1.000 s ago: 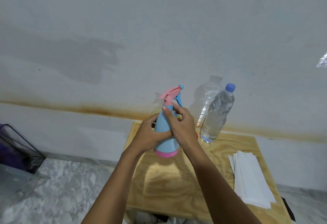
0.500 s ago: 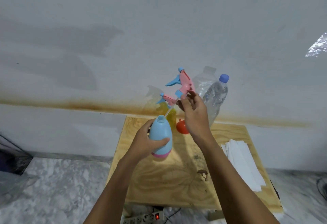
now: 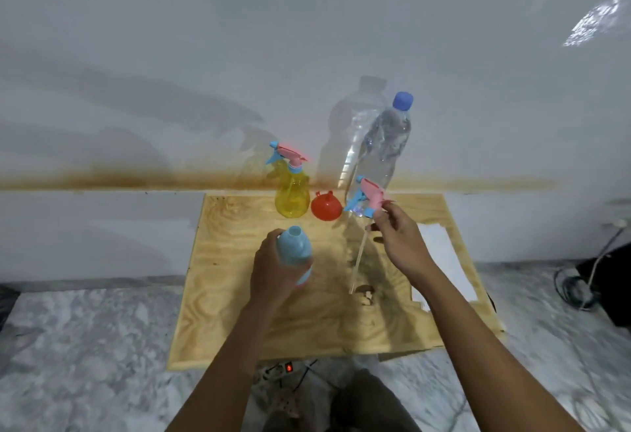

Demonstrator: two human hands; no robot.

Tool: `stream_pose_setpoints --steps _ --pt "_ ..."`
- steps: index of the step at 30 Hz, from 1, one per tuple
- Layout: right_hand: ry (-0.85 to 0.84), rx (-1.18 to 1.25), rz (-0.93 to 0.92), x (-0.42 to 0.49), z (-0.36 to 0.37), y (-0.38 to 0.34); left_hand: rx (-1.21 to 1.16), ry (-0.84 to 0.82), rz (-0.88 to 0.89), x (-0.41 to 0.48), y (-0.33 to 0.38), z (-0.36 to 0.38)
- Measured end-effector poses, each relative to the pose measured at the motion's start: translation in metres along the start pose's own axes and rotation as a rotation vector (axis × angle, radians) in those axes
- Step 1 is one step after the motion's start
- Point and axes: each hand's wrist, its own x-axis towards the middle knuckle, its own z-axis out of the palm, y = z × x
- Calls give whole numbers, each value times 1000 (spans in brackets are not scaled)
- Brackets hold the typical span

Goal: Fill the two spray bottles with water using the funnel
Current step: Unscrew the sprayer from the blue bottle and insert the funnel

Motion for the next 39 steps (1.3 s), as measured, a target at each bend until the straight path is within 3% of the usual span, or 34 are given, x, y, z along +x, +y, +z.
stream_pose_setpoints --steps 4,8,17,24,29,33,39 --pt "-91 -93 153 10 9 37 47 16 -29 2 -8 18" --pt "-179 -37 320 32 23 68 79 31 -73 1 -15 34" --pt "-330 -30 448 72 44 113 107 55 -86 -11 -14 49" --pt "-265 -151 379 87 44 128 109 -46 -23 -7 -15 33" --pt "-277 -492 213 88 42 134 53 -66 -34 -3 -16 29" --pt "-235 -717 235 96 37 125 11 -75 -40 -2 -17 28" --pt "-188 -575 90 142 56 94 -7 -77 -79 3 -16 30"
